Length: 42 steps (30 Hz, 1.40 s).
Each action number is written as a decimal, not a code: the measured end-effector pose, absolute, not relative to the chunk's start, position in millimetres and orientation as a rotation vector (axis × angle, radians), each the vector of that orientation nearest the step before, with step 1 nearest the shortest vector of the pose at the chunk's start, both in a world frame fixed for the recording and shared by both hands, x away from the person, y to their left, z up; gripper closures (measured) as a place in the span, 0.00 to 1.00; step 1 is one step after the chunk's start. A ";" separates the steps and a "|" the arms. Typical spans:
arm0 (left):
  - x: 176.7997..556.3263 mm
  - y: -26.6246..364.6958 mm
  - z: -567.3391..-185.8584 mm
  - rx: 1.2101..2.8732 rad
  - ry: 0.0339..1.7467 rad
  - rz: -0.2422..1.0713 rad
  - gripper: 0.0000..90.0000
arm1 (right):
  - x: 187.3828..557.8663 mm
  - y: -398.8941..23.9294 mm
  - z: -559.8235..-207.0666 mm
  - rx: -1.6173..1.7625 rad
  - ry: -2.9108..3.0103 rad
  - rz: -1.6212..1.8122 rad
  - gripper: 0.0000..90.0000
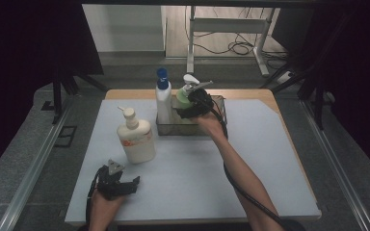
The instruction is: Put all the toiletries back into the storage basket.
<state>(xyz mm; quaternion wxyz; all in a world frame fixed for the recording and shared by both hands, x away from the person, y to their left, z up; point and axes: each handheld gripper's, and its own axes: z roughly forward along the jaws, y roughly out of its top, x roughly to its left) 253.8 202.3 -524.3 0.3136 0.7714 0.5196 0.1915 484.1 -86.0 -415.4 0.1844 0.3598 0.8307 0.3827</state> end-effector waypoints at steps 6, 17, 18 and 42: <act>253.8 202.3 -524.3 2.034 1.370 0.505 0.14 | 485.8 -87.5 -419.2 1.059 2.320 1.101 0.13; 253.8 202.3 -524.3 2.034 1.370 0.506 0.14 | 486.6 -89.9 -421.5 1.057 2.309 1.134 0.12; 253.8 202.3 -524.3 2.034 1.370 0.506 0.14 | 486.8 -90.2 -421.7 1.055 2.309 1.136 0.12; 253.8 202.1 -524.6 2.032 1.369 0.508 0.14 | 470.6 -109.2 -418.7 0.965 2.336 1.213 0.00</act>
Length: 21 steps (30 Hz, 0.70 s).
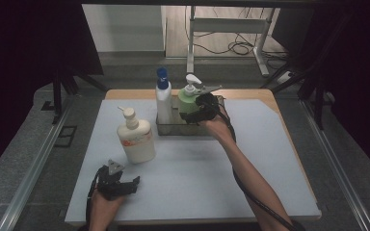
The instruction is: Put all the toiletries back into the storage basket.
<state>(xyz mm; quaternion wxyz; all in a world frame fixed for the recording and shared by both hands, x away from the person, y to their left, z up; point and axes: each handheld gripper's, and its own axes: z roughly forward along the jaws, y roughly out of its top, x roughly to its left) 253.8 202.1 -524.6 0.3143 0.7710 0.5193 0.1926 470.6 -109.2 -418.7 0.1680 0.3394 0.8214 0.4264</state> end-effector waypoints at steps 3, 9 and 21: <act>253.8 202.2 -524.5 2.032 1.369 0.506 0.14 | 466.3 -114.0 -417.4 0.957 2.340 1.219 0.00; 253.8 202.1 -524.6 2.031 1.369 0.506 0.14 | 461.6 -123.9 -415.7 0.968 2.343 1.221 0.00; 253.7 202.1 -524.5 2.031 1.369 0.506 0.14 | 457.6 -147.6 -417.4 0.981 2.382 1.222 0.17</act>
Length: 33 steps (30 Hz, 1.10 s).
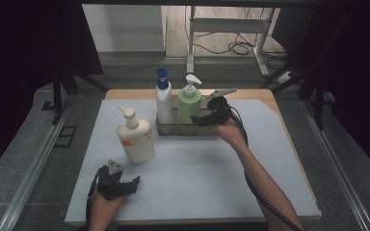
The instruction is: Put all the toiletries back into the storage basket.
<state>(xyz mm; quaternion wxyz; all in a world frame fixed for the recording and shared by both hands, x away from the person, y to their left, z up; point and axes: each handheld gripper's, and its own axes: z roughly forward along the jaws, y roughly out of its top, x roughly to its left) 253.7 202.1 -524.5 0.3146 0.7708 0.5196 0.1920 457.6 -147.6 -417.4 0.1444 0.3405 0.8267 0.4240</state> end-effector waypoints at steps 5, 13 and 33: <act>253.8 202.0 -524.7 2.030 1.369 0.507 0.14 | 456.1 -155.3 -416.7 0.991 2.387 1.234 0.34; 253.7 202.0 -524.5 2.031 1.370 0.506 0.14 | 453.8 -162.7 -419.7 1.033 2.414 1.136 0.68; 253.7 202.0 -524.5 2.029 1.371 0.506 0.14 | 474.2 -153.6 -442.7 1.164 2.414 1.057 1.00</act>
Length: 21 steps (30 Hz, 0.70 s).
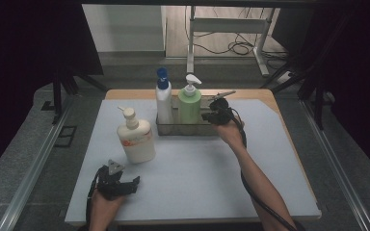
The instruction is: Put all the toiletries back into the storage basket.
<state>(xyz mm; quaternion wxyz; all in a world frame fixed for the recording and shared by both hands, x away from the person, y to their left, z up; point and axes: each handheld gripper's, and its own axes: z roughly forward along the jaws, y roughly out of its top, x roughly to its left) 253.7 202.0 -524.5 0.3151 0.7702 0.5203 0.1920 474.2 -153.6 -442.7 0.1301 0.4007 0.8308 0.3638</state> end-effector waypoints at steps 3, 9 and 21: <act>253.7 202.1 -524.5 2.030 1.370 0.506 0.14 | 476.9 -152.4 -445.6 1.194 2.416 1.045 1.00; 253.7 202.2 -524.5 2.032 1.370 0.506 0.14 | 482.0 -151.6 -450.1 1.238 2.421 1.043 1.00; 253.7 202.2 -524.5 2.032 1.370 0.506 0.14 | 488.3 -147.5 -455.2 1.277 2.431 1.036 1.00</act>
